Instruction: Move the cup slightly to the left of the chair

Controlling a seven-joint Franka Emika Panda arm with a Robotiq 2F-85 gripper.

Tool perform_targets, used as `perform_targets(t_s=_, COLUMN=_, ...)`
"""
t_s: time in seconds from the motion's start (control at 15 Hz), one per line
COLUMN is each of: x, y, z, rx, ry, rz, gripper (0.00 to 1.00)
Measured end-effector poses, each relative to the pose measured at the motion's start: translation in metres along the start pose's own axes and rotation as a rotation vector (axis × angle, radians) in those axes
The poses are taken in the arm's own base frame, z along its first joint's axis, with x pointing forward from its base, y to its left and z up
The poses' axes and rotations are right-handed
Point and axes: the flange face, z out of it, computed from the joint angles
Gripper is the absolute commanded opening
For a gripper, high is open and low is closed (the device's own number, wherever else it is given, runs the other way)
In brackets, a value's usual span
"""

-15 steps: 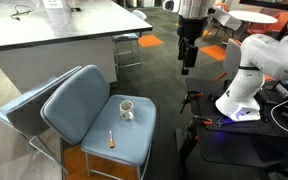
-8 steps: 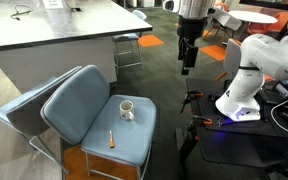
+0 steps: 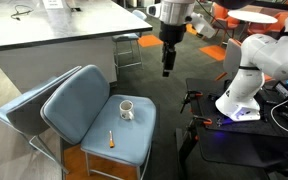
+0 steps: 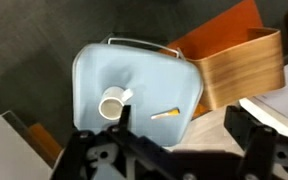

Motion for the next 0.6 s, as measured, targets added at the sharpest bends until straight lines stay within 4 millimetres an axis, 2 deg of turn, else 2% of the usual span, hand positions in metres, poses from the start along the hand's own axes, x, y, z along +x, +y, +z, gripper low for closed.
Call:
perform_targets(t_s=0.2, x=0.063, y=0.022, z=0.050, rx=0.002, ry=0.014, rz=0.034, gripper=1.00)
perform_targets(t_s=0.4, x=0.123, y=0.039, z=0.120, rx=0.004, ry=-0.033, rz=0.059, gripper=1.00)
perform_targets(t_s=0.6, x=0.170, y=0.051, z=0.191, rx=-0.011, ry=-0.097, rz=0.079, gripper=1.00)
